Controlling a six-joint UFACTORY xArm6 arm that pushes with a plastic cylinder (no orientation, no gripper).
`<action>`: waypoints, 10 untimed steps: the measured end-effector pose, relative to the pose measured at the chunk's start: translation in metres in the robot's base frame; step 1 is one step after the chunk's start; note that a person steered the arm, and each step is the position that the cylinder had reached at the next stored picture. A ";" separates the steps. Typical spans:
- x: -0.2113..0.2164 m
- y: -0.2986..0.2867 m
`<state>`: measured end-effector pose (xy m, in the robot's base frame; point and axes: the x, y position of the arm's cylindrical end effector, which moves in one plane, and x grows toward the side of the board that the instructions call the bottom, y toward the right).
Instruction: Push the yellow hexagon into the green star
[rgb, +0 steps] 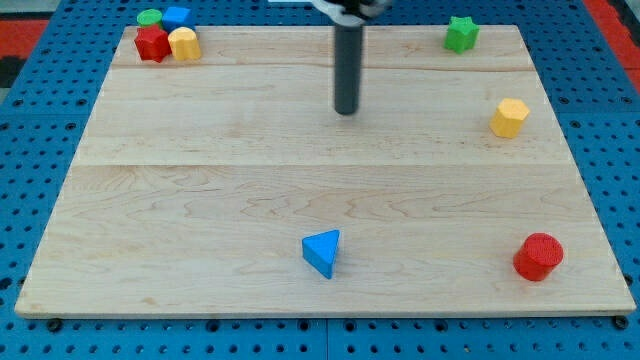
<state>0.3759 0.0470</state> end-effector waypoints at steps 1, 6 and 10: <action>0.054 0.037; 0.058 0.211; 0.042 0.161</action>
<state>0.4175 0.2080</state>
